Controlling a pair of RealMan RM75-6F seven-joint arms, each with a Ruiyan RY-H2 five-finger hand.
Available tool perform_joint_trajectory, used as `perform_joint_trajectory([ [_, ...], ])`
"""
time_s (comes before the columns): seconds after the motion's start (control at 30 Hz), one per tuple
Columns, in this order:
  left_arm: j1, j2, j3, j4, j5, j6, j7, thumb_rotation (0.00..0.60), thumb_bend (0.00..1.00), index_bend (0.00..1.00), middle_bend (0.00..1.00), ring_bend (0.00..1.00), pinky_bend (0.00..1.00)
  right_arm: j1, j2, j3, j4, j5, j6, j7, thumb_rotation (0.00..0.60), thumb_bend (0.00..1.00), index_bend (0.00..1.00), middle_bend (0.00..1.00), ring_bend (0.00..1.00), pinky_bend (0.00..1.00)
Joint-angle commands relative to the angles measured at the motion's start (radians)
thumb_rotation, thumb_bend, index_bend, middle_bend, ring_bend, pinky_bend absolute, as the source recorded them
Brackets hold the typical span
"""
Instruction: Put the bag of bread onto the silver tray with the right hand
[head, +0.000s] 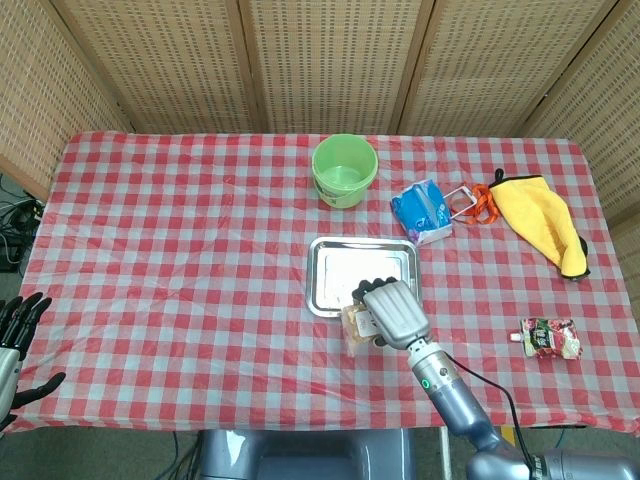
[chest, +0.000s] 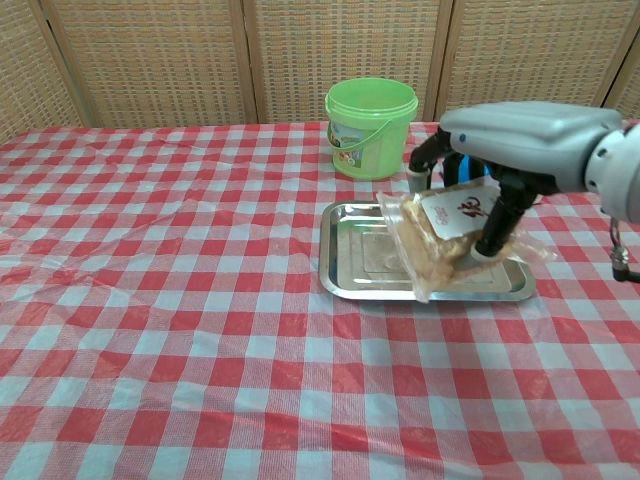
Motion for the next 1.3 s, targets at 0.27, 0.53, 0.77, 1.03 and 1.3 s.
perform_joint_trajectory([
  [0.27,-0.007,-0.003,0.0,0.005,-0.016,-0.023,0.02,0.6,0.0,0.0,0.0,0.0,0.0,0.142,-0.098,0.077,0.159,0.114,-0.031,-0.03,0.6,0.15,0.55,0.43,0.41,0.46],
  [0.53,-0.011,-0.001,-0.006,0.005,-0.032,-0.032,0.012,0.6,0.0,0.0,0.0,0.0,0.0,0.214,-0.152,0.085,0.32,0.183,-0.054,-0.001,0.6,0.15,0.54,0.43,0.41,0.45],
  [0.77,-0.017,-0.003,-0.006,0.008,-0.041,-0.045,0.011,0.6,0.0,0.0,0.0,0.0,0.0,0.241,-0.17,0.071,0.408,0.235,-0.065,0.026,0.6,0.15,0.49,0.38,0.36,0.37],
  [1.03,-0.018,-0.003,-0.005,0.007,-0.042,-0.047,0.011,0.6,0.0,0.0,0.0,0.0,0.0,0.253,-0.15,0.029,0.403,0.301,-0.055,-0.012,0.6,0.14,0.22,0.06,0.04,0.11],
  [1.3,-0.016,-0.002,0.001,0.001,-0.028,-0.04,0.016,0.6,0.0,0.0,0.0,0.0,0.0,0.255,-0.123,0.009,0.336,0.334,-0.008,-0.039,0.6,0.14,0.11,0.0,0.0,0.0],
])
